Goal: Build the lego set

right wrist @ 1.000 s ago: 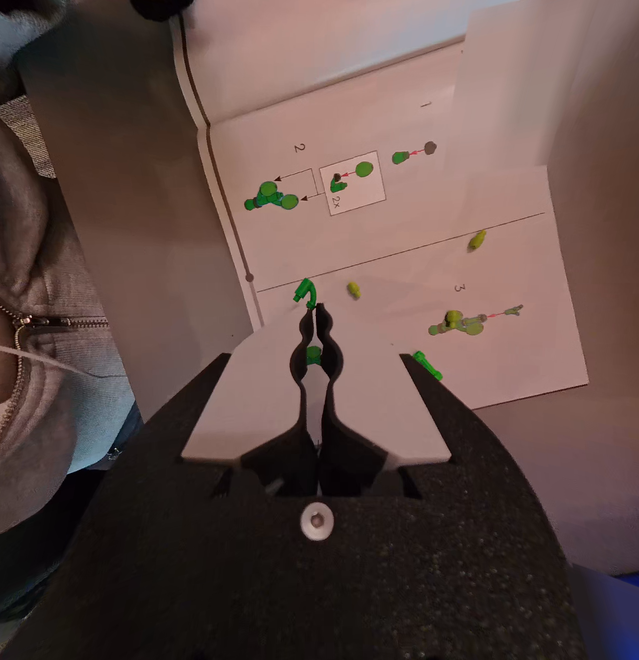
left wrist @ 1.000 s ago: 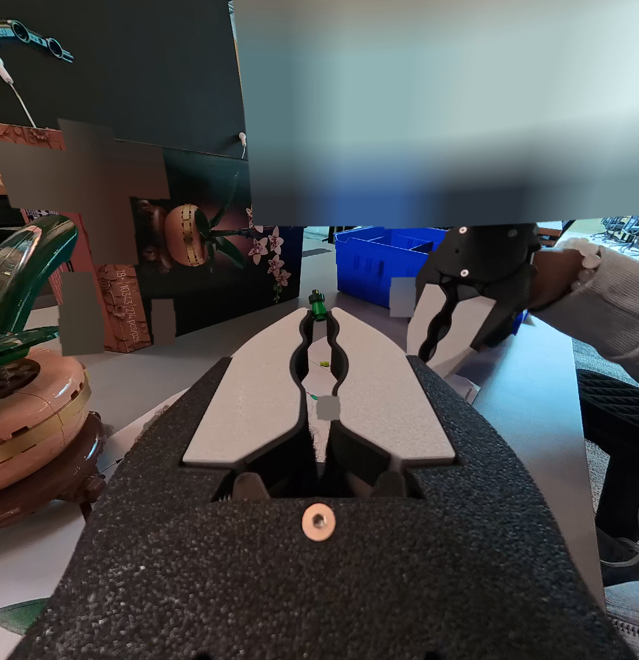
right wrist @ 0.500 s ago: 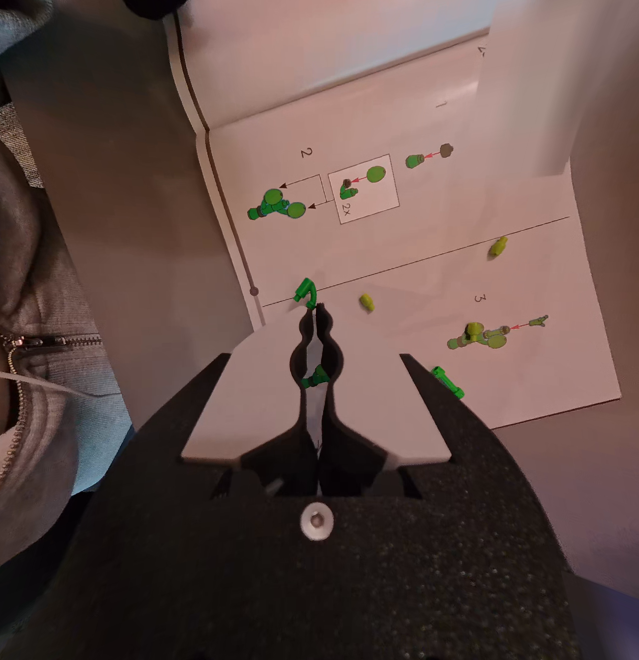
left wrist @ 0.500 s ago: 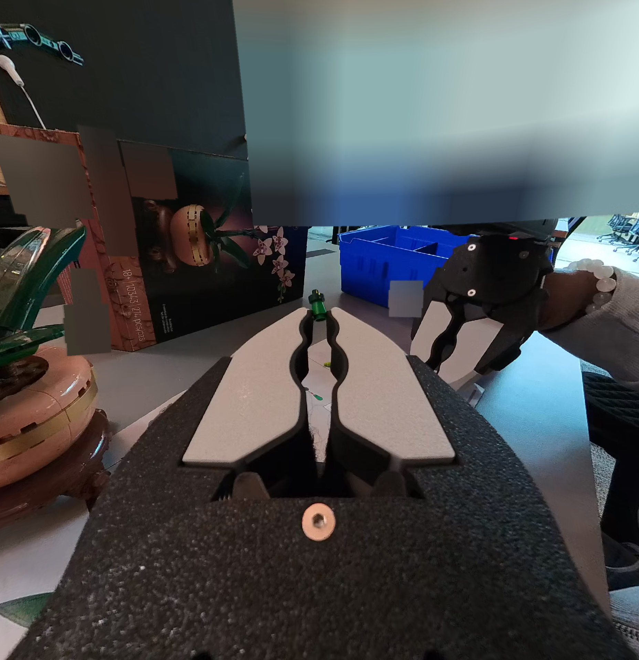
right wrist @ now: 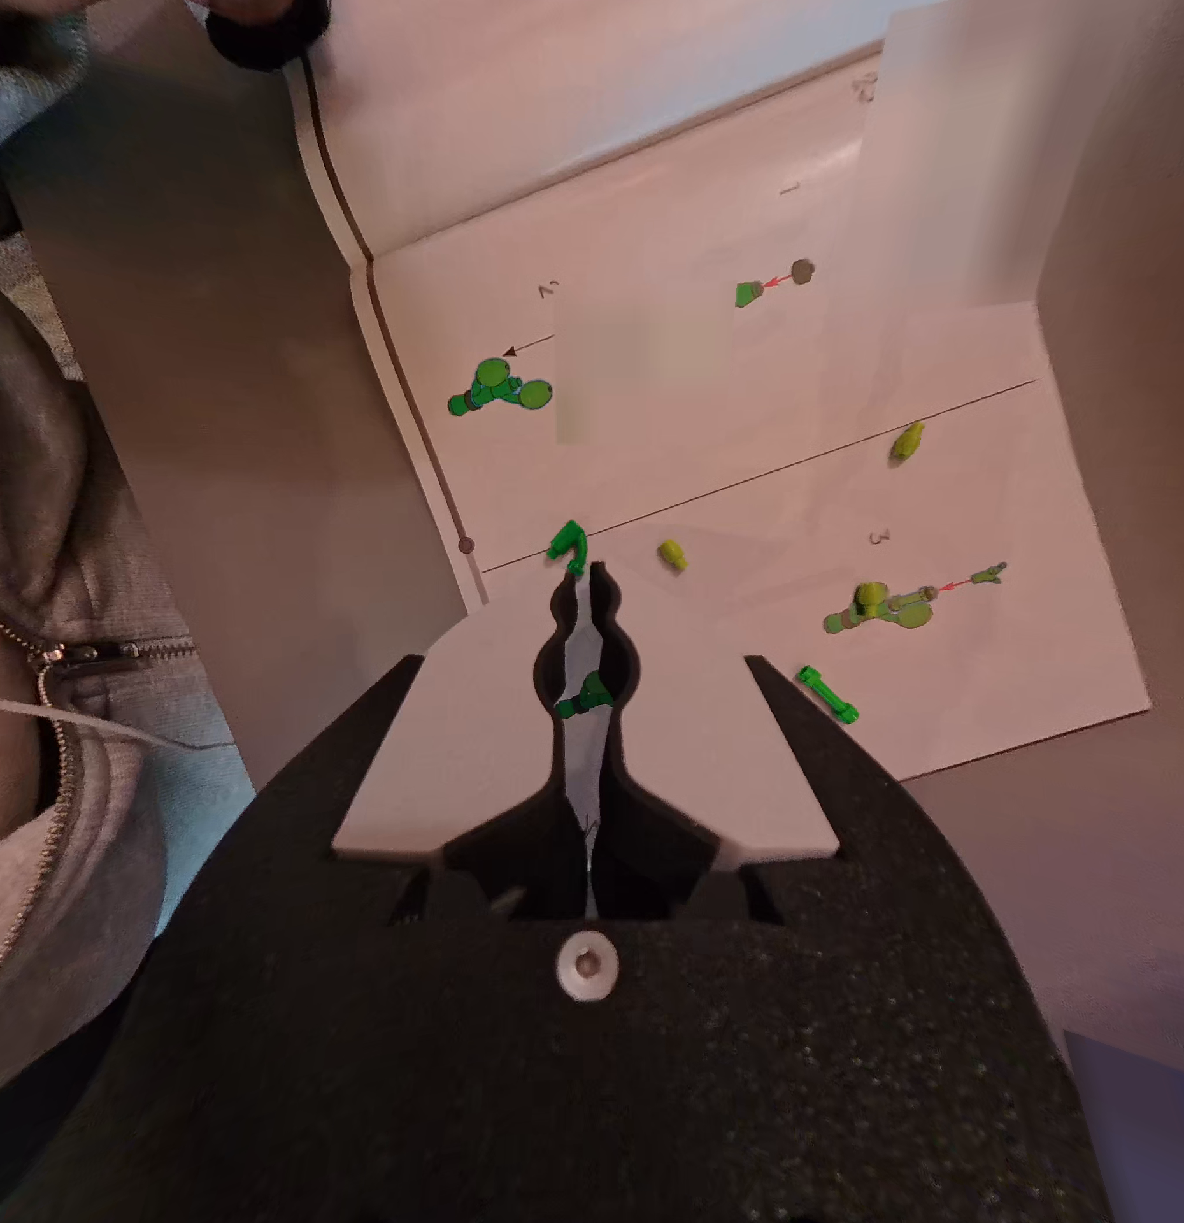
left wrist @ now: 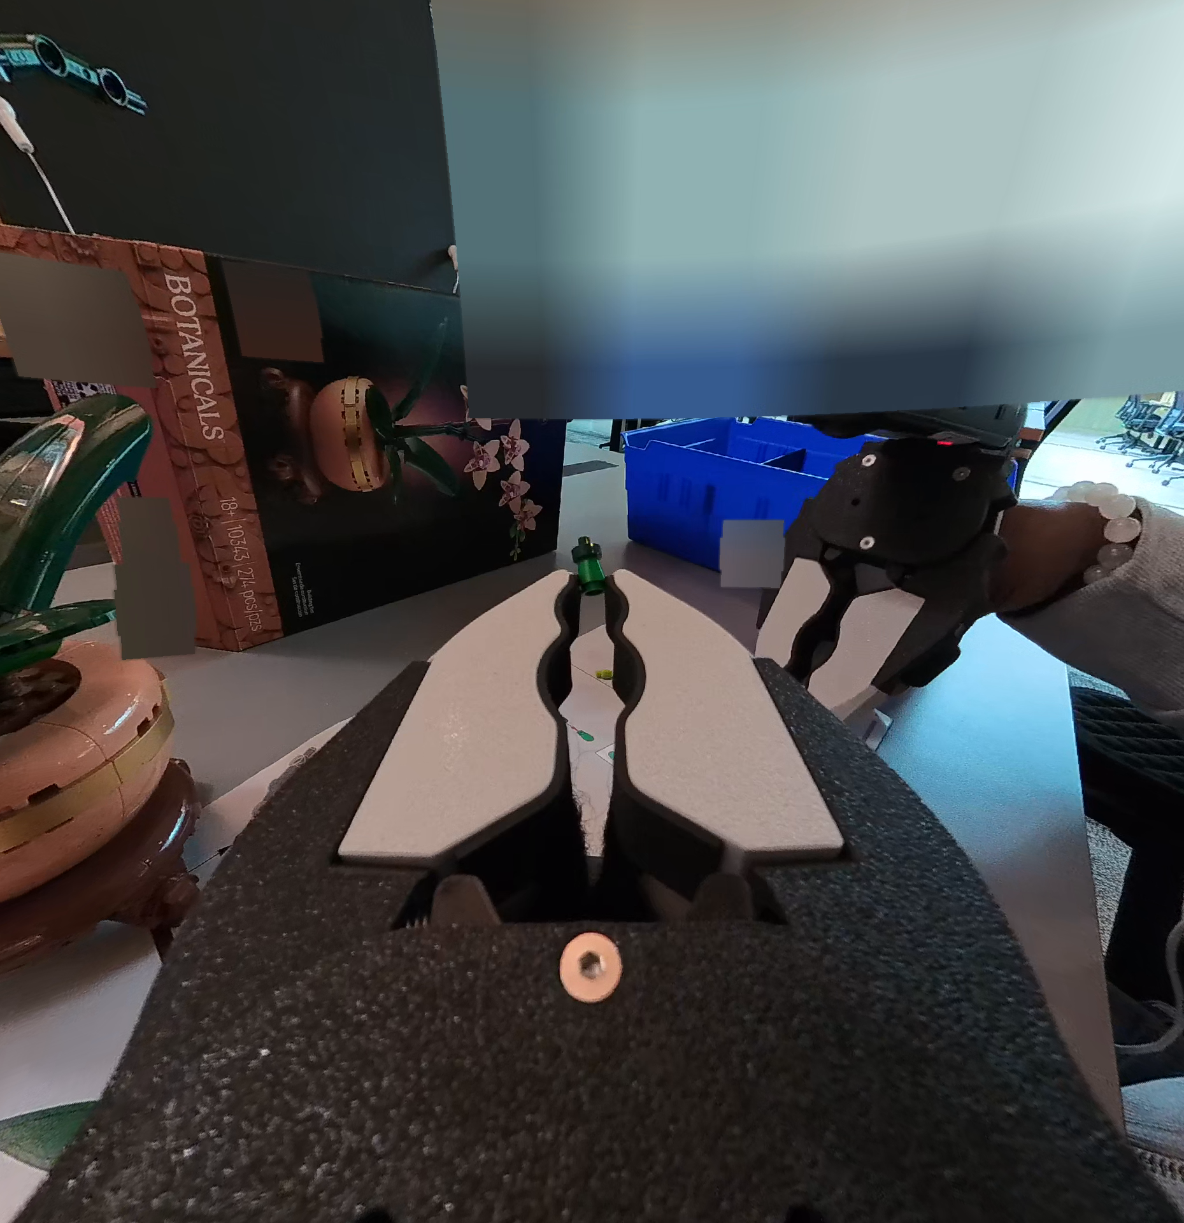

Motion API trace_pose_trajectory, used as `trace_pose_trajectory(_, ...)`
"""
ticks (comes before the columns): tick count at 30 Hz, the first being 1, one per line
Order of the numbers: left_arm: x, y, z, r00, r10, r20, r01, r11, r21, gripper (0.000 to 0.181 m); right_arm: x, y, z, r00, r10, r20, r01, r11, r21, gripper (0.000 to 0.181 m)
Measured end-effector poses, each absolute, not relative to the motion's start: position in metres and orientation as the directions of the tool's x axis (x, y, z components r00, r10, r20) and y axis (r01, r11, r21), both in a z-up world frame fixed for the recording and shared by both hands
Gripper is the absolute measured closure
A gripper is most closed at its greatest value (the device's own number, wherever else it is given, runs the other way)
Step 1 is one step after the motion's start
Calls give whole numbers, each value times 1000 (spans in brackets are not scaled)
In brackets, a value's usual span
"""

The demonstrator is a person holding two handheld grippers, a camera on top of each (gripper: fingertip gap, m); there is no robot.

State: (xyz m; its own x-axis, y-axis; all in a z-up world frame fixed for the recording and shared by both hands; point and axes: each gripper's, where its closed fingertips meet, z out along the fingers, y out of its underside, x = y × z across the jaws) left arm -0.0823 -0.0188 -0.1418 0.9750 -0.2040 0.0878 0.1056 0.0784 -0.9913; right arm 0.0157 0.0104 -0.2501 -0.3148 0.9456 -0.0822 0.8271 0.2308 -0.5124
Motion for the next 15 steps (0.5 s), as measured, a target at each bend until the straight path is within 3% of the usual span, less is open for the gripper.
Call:
trace_pose_trajectory(4, -82, -19, -142, 975, -204, 87, 105, 78, -991, 175, 8, 18, -210, -266, 964, -14, 726, 190, -661, 173)
trace_pose_trajectory(8, -81, -19, -142, 975, -207, 85, 102, 75, -992, 175, 17, 34, -129, -176, 974, 142, 522, 214, -826, 165)
trace_pose_trajectory(12, -80, -19, -143, 975, -209, 77, 94, 71, -993, 175, 64, 63, -48, -9, 957, 290, 368, 273, -889, 162)
trace_pose_trajectory(15, -80, -17, -145, 976, -207, 66, 81, 61, -995, 175, 109, 87, -17, 92, 933, 348, 354, 296, -887, 161)
